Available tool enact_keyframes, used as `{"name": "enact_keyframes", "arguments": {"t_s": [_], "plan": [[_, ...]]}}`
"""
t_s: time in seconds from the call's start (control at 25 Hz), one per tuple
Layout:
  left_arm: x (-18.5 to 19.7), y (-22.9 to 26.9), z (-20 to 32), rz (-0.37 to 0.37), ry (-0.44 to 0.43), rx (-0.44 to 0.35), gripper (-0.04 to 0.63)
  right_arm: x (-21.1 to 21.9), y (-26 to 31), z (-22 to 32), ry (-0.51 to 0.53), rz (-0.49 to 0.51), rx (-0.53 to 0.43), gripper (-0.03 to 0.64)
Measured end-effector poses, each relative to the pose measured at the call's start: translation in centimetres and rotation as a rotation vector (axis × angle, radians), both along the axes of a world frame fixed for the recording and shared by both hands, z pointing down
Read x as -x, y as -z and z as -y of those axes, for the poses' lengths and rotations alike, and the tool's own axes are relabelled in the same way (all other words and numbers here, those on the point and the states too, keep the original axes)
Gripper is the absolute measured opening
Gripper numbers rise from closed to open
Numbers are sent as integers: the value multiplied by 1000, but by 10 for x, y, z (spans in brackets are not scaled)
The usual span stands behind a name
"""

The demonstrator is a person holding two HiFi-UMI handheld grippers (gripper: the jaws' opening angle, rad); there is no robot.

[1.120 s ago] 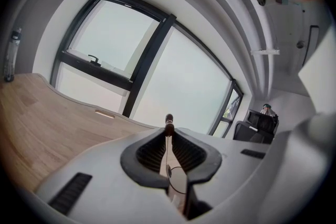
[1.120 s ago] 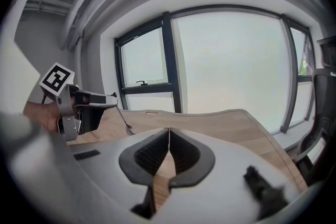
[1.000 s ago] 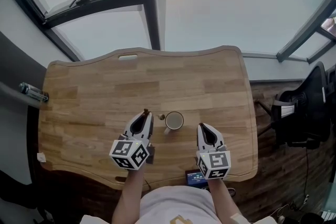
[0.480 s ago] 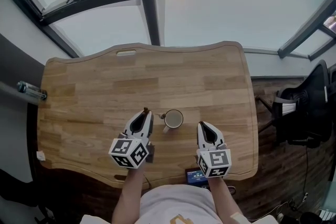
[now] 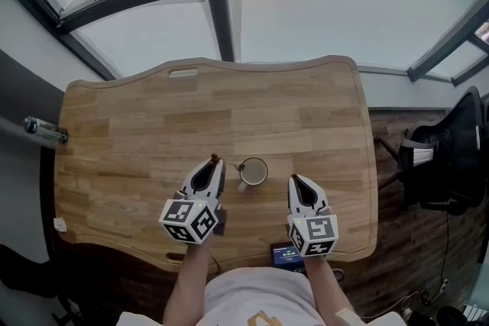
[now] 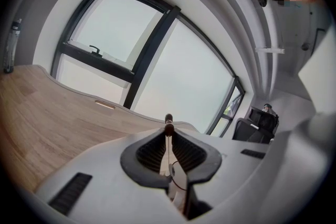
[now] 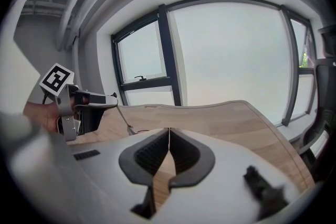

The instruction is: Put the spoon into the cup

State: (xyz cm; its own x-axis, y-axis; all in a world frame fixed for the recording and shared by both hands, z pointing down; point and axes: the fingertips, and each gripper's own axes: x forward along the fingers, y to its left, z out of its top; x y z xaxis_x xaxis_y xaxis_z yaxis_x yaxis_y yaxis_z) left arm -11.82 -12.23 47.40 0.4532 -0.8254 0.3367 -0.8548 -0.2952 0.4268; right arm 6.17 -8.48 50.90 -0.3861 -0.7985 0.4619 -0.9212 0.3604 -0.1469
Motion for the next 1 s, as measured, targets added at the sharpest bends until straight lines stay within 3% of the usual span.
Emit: {"name": "enact_keyframes", "arguments": {"t_s": [1.0], "plan": [[-8, -16, 5, -6, -25, 32, 44, 5, -13, 7, 22, 3, 32, 32]]}}
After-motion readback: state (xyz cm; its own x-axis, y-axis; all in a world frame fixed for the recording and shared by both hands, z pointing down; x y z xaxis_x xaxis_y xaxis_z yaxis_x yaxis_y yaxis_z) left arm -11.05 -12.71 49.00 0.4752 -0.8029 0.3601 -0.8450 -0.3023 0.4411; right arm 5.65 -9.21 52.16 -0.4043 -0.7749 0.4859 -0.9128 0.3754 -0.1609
